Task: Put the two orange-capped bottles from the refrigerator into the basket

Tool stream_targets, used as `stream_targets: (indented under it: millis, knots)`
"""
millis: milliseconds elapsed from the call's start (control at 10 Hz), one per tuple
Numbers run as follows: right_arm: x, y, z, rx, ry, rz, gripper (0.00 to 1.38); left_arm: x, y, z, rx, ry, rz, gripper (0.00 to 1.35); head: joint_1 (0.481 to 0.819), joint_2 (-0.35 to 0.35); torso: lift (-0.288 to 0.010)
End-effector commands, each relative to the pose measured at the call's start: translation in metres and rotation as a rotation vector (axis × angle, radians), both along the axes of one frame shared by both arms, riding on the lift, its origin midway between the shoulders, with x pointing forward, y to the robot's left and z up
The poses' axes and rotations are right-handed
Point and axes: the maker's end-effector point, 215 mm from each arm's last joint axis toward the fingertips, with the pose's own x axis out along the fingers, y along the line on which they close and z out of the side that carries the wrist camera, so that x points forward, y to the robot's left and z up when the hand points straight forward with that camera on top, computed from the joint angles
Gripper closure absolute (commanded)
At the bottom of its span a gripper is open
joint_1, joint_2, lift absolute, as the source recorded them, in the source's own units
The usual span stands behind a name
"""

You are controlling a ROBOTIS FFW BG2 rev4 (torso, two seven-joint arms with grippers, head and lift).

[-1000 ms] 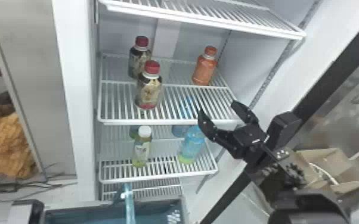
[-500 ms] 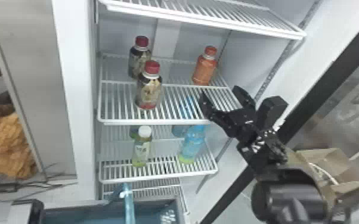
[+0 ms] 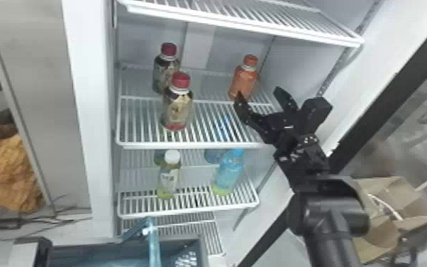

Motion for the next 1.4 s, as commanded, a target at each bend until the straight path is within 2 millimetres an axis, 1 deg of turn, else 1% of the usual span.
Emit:
stream_targets:
  millis: [0,100,300,400,700,800,1000,1100,1200,1300]
  knots:
    - [0.010,-0.003,-0.003,0.007,0.003,-0.009,0.04,0.000,0.000,-0.001,0.000,0.002,0.001,1.20,0.695,-0.350,-0.040]
    - [0.019,-0.003,-0.004,0.011,0.003,-0.015,0.04,0.001,0.001,0.000,0.001,-0.001,0.002,1.20,0.695,-0.350,-0.040]
    - [0.034,-0.003,0.001,0.016,-0.006,-0.023,0.04,0.000,0.001,-0.001,0.001,0.002,0.002,1.20,0.695,-0.350,-0.040]
    - [0.042,-0.005,0.000,0.010,0.000,-0.032,0.04,0.000,0.001,-0.001,0.001,0.002,0.002,1.20,0.695,-0.350,-0.040]
    - [0.065,-0.012,-0.012,-0.014,0.038,-0.062,0.04,0.001,0.001,0.000,0.001,0.000,0.006,1.20,0.695,-0.350,-0.040]
    - [0.074,-0.008,-0.009,-0.016,0.038,-0.057,0.04,0.002,0.001,0.000,0.001,-0.002,0.006,1.20,0.695,-0.350,-0.040]
    - [0.084,-0.007,-0.010,-0.020,0.044,-0.059,0.04,0.002,0.001,0.001,0.000,-0.004,0.004,1.20,0.695,-0.350,-0.040]
    - [0.087,-0.008,-0.013,-0.025,0.052,-0.062,0.07,0.002,0.001,-0.001,0.002,-0.002,0.004,1.20,0.695,-0.350,-0.040]
    - [0.088,-0.010,-0.014,-0.028,0.057,-0.065,0.18,0.003,0.002,-0.001,0.003,-0.002,0.006,1.20,0.695,-0.350,-0.040]
    - [0.090,-0.012,-0.019,-0.025,0.066,-0.071,0.43,0.002,0.002,-0.001,0.003,0.000,0.006,1.20,0.695,-0.350,-0.040]
